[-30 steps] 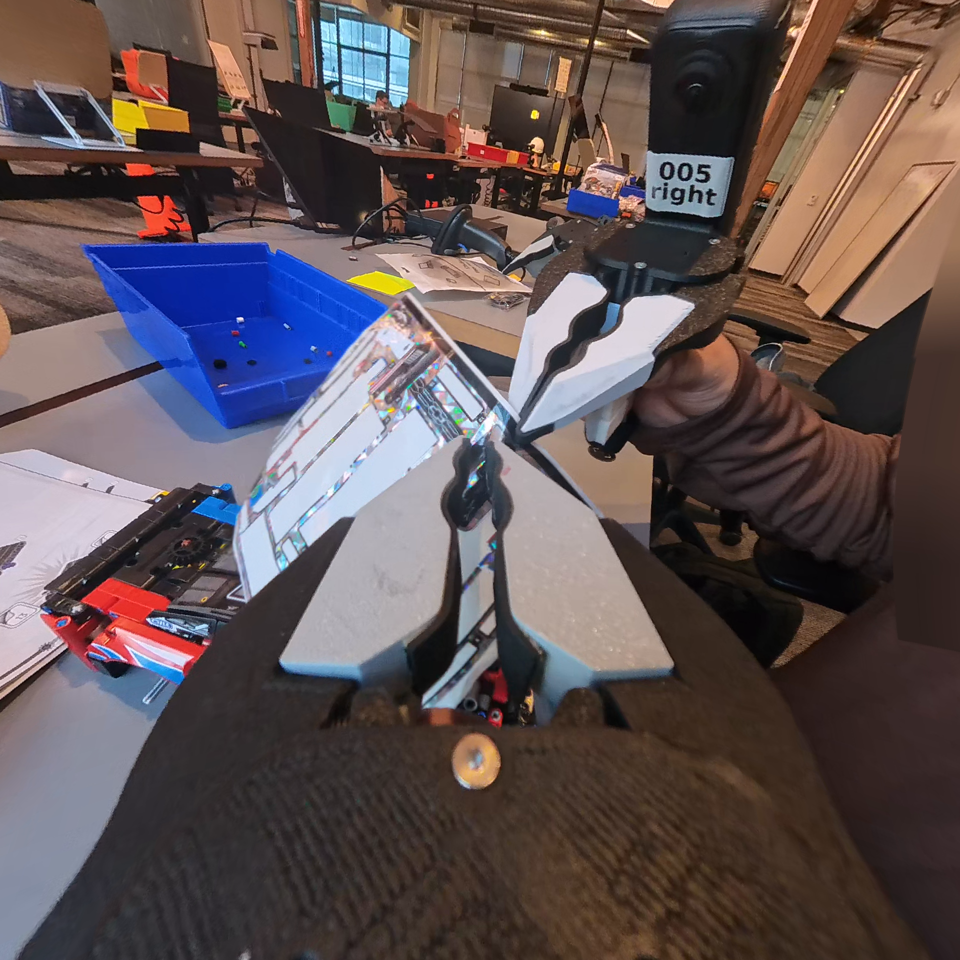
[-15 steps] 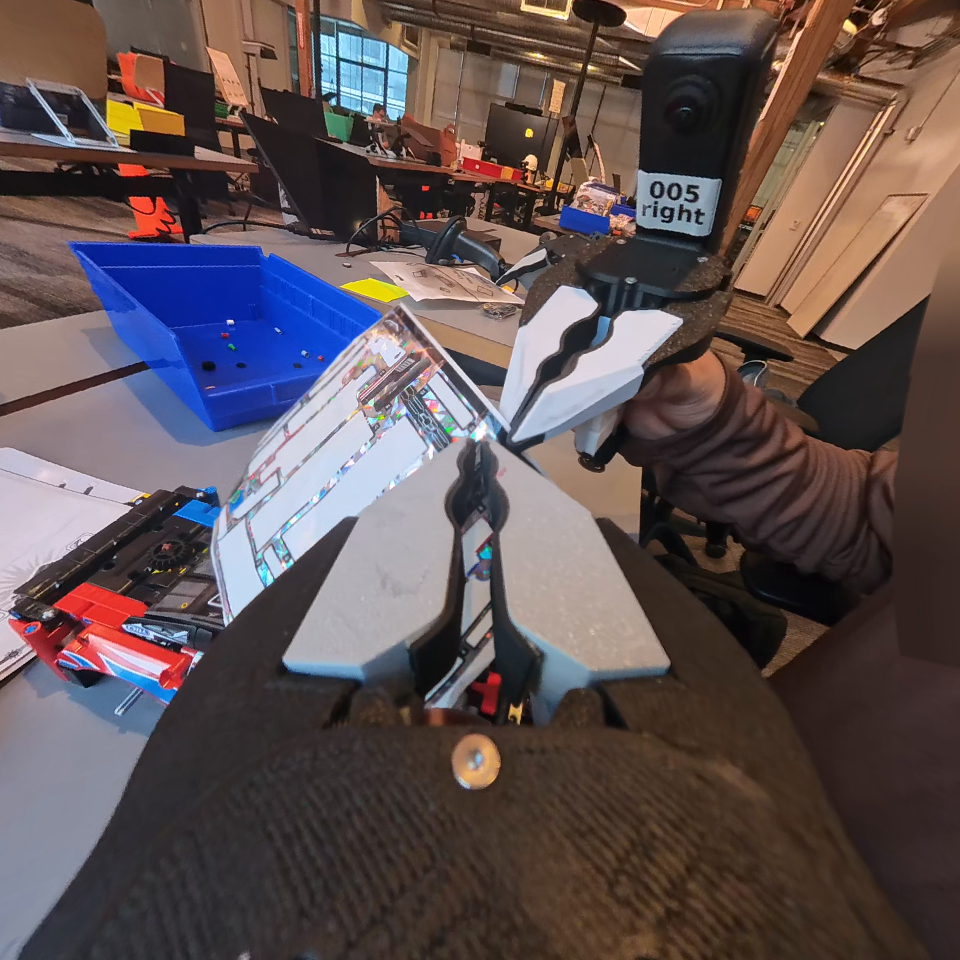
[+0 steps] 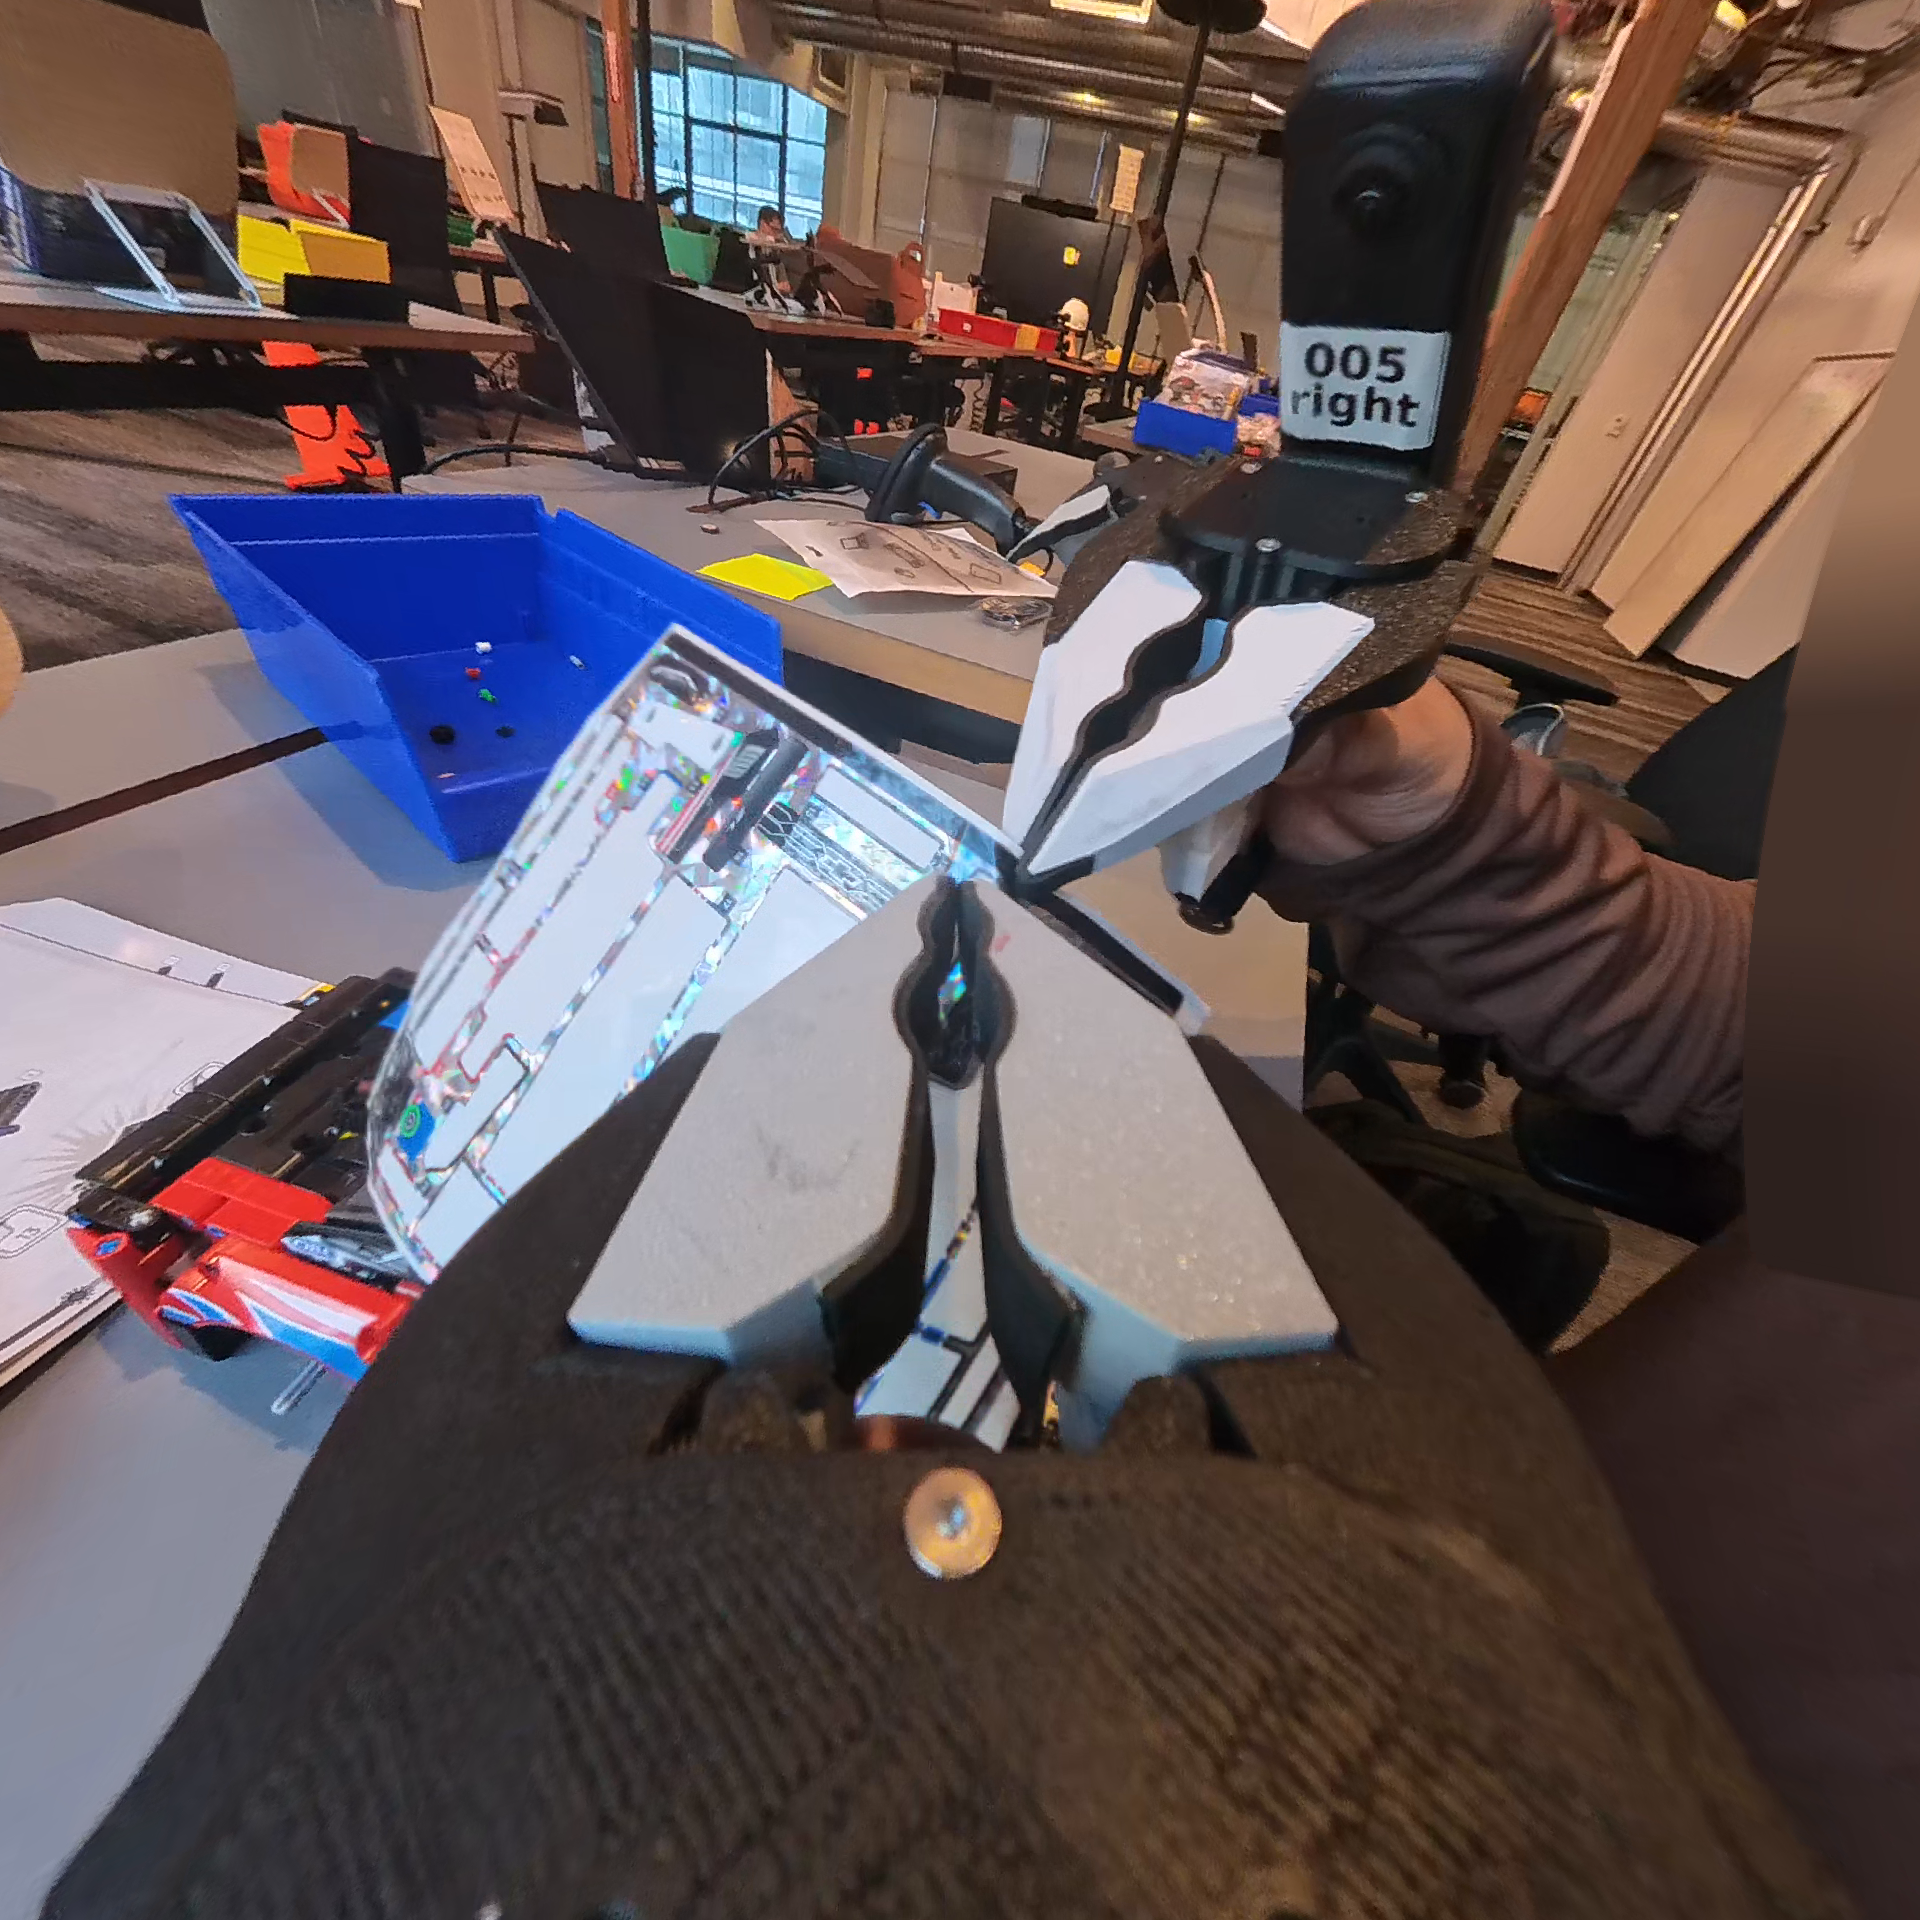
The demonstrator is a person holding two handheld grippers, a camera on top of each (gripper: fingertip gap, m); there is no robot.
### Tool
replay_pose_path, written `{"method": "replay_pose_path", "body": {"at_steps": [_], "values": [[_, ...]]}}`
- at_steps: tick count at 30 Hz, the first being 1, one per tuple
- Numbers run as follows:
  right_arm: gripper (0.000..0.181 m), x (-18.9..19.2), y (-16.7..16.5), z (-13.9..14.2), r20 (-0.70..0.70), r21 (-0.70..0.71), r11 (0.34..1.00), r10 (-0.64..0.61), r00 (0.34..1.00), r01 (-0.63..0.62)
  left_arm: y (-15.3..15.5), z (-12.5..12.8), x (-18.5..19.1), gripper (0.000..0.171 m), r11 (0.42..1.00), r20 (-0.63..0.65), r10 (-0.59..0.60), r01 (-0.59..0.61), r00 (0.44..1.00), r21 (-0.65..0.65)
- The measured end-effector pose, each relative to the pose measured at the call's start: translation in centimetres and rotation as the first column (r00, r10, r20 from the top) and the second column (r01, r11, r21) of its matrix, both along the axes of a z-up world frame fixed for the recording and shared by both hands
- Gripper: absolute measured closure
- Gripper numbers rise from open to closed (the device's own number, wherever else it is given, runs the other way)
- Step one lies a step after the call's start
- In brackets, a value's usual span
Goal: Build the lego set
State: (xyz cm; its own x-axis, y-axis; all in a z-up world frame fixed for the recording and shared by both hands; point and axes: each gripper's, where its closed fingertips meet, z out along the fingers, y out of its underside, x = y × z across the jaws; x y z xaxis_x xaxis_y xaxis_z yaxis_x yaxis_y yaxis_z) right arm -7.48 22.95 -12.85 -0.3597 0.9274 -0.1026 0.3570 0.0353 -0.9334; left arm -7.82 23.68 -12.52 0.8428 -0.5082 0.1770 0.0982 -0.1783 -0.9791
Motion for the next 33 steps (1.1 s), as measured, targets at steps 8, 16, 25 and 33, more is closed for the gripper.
{"method": "replay_pose_path", "body": {"at_steps": [8,16,25,33], "values": [[0.181,0.1,1.8,0.1,0.001,-0.085,0.994,-0.061,0.998,0.061,0.0,1.3,-2.9,0.171,0.991,0.083,0.108,-0.114,0.991,0.067],[0.181,2.6,8.7,-0.8,0.058,-0.150,0.961,-0.225,0.973,0.232,-1.6,2.4,-6.6,0.171,0.979,0.155,0.143,-0.163,0.978,0.125],[0.181,9.4,17.4,-7.5,0.317,-0.325,0.805,-0.402,0.859,0.496,-5.5,0.1,-15.5,0.171,0.933,0.004,0.330,-0.326,0.944,0.150],[0.156,11.8,19.7,-14.2,0.553,0.022,0.749,-0.561,0.616,0.662,-5.8,-2.9,-20.6,0.171,0.925,-0.189,0.362,-0.328,0.913,0.190]]}}
